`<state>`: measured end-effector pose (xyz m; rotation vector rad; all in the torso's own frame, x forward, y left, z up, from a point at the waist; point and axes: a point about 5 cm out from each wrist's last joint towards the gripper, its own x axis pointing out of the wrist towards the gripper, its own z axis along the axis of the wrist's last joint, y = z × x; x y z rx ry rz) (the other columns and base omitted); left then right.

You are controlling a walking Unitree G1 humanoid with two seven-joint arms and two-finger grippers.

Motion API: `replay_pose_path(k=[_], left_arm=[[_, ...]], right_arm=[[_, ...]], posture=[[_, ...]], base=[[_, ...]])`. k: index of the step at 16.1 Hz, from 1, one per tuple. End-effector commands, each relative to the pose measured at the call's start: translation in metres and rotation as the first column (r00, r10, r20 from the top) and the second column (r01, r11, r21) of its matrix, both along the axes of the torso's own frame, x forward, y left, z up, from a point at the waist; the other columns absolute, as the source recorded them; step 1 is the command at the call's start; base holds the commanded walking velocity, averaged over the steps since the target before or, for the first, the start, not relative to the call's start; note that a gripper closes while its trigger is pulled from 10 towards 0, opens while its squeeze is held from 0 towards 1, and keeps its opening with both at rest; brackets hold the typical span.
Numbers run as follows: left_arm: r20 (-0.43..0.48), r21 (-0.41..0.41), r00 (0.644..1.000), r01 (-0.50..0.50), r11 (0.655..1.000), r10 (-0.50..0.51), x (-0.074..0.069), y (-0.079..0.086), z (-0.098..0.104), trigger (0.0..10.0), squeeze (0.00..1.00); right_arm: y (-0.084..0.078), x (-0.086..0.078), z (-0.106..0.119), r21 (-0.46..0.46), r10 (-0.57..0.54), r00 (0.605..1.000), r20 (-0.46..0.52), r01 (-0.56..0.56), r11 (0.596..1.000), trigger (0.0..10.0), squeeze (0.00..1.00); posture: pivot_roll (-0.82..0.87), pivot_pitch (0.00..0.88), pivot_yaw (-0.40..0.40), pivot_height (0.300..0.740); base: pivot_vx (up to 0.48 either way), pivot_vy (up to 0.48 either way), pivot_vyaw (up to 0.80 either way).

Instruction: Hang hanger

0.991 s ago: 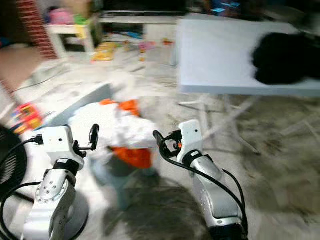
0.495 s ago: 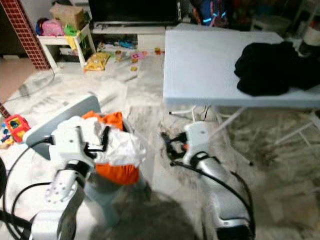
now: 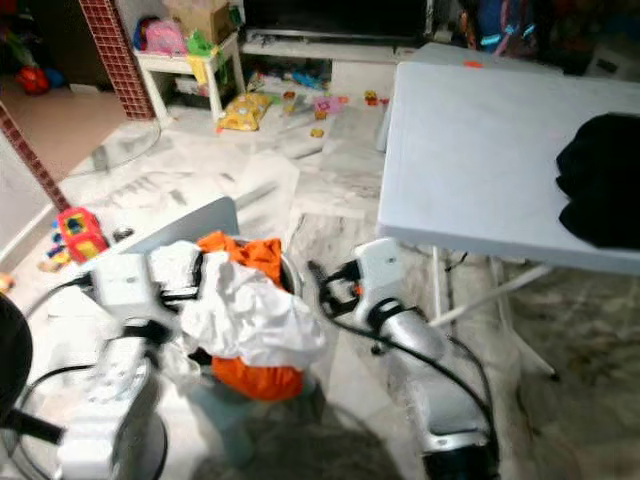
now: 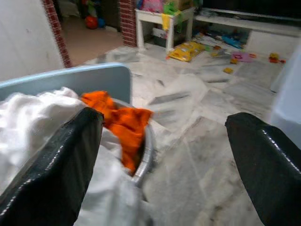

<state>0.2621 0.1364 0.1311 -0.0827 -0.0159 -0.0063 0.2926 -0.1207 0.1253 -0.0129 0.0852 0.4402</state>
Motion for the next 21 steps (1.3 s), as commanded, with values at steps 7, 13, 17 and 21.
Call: replay_pose_path(k=[7,13,17,21], left_arm=[[-0.216,0.049,0.976,0.026,0.998,-0.015,0.006,0.001,-0.028,10.0,0.0],[-0.229,0.063,0.973,0.008,0.998,0.007,0.014,0.008,-0.026,10.0,0.0],[-0.269,0.069,0.957,-0.094,0.993,0.11,0.004,0.019,-0.034,10.0,0.0],[-0.276,0.07,0.956,-0.079,0.994,0.096,-0.016,0.024,-0.04,10.0,0.0]], right_arm=[[0.003,-0.001,0.001,0.002,0.006,1.0,-0.004,-0.006,1.0,10.0,0.0],[0.004,-0.009,-0.003,-0.048,0.051,0.998,-0.026,-0.053,0.997,10.0,0.0],[0.006,-0.015,-0.012,-0.084,0.102,0.989,-0.104,-0.111,0.99,10.0,0.0],[0.005,-0.021,-0.019,-0.126,0.118,0.985,-0.124,-0.133,0.983,10.0,0.0]], posture=[[-0.03,0.055,-0.027,0.74],[-0.05,0.063,-0.026,0.74],[-0.04,0.076,-0.034,0.74],[-0.03,0.09,-0.03,0.74]], base=[[0.0,0.0,0.0],[0.0,0.0,0.15],[0.0,0.0,0.0],[0.0,0.0,0.0]])
